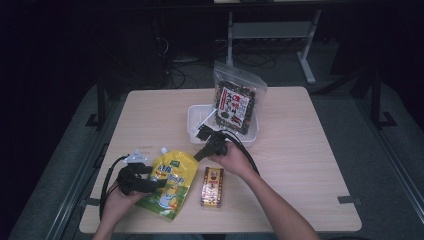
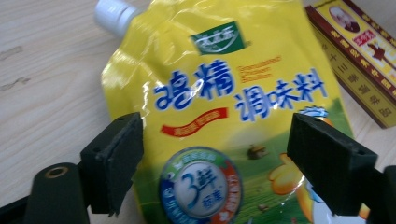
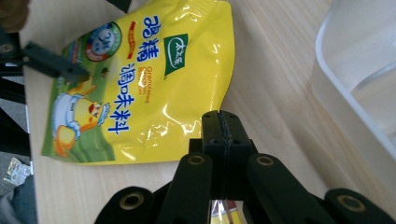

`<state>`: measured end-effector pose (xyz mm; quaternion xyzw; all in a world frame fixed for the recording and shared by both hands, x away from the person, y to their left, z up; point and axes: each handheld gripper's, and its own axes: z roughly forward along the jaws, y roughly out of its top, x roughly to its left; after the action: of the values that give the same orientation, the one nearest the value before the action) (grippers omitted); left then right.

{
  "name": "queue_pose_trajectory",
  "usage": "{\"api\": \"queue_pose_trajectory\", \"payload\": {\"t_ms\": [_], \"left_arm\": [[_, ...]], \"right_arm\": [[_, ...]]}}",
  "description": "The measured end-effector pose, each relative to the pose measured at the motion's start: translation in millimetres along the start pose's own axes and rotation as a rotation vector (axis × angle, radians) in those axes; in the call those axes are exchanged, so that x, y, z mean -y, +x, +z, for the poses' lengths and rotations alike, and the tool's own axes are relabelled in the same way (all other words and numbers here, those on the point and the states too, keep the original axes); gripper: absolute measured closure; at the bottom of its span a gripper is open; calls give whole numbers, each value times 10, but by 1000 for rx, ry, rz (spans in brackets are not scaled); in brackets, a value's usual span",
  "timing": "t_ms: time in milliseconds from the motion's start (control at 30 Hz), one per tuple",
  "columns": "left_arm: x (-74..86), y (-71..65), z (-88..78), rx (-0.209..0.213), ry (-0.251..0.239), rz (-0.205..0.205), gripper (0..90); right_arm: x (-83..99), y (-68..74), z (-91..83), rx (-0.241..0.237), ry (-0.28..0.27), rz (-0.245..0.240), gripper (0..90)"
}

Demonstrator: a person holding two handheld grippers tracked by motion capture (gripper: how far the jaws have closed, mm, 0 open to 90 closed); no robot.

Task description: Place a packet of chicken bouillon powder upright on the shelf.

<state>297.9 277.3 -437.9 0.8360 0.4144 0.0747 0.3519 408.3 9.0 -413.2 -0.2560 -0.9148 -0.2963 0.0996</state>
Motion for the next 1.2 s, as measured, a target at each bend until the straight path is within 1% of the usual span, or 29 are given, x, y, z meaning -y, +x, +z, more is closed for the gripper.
{"api": "queue_pose_trajectory", "payload": {"t_ms": [33, 100, 167, 200, 367, 500, 533, 567, 633, 667, 767, 867, 933, 967, 1033, 1067, 1100, 1133, 1167, 1200], "left_arm": [[9, 32, -21, 2, -12, -16, 175], [13, 56, -43, 5, -24, -33, 167], [20, 85, -59, 20, -39, -48, 167], [24, 96, -63, 20, -43, -55, 167], [37, 126, -52, 39, -41, -68, 167], [42, 137, -19, 73, -32, -72, 170], [43, 143, -12, 90, -31, -75, 170], [43, 143, -12, 90, -31, -75, 170], [45, 155, -1, 123, -37, -87, 171], [46, 170, -1, 159, -42, -92, 190], [49, 188, 2, 222, -46, -100, 244], [48, 196, -4, 242, -51, -112, 274], [58, 215, -19, 260, -65, -122, 327], [62, 224, -33, 266, -74, -131, 364], [71, 240, -75, 259, -101, -129, 456], [71, 240, -75, 259, -101, -129, 513], [76, 247, -105, 267, -121, -119, 578], [76, 247, -105, 267, -121, -119, 605], [73, 240, -98, 279, -119, -113, 628], [71, 234, -96, 284, -122, -112, 650]], "right_arm": [[4, 17, -38, 1, -9, -3, 898], [11, 38, -89, 3, -16, -10, 898], [18, 57, -147, 3, -30, -14, 899], [21, 64, -176, 3, -35, -15, 898], [45, 102, -308, -1, -70, -26, 899], [61, 133, -397, -9, -90, -35, 899], [61, 142, -416, -10, -91, -38, 899], [61, 142, -416, -10, -91, -38, 899], [49, 177, -464, -4, -94, -49, 899], [34, 205, -504, -6, -103, -59, 899], [16, 238, -547, -9, -109, -73, 899], [5, 267, -580, -12, -118, -80, 899], [-1, 273, -606, -16, -127, -82, 899], [-3, 273, -622, -17, -131, -82, 899], [-4, 270, -659, -15, -141, -82, 899], [-4, 270, -659, -15, -141, -82, 899], [3, 258, -700, -15, -145, -79, 899], [3, 258, -700, -15, -145, -79, 899], [8, 244, -724, -28, -154, -77, 899], [8, 243, -727, -26, -156, -79, 899]]}}
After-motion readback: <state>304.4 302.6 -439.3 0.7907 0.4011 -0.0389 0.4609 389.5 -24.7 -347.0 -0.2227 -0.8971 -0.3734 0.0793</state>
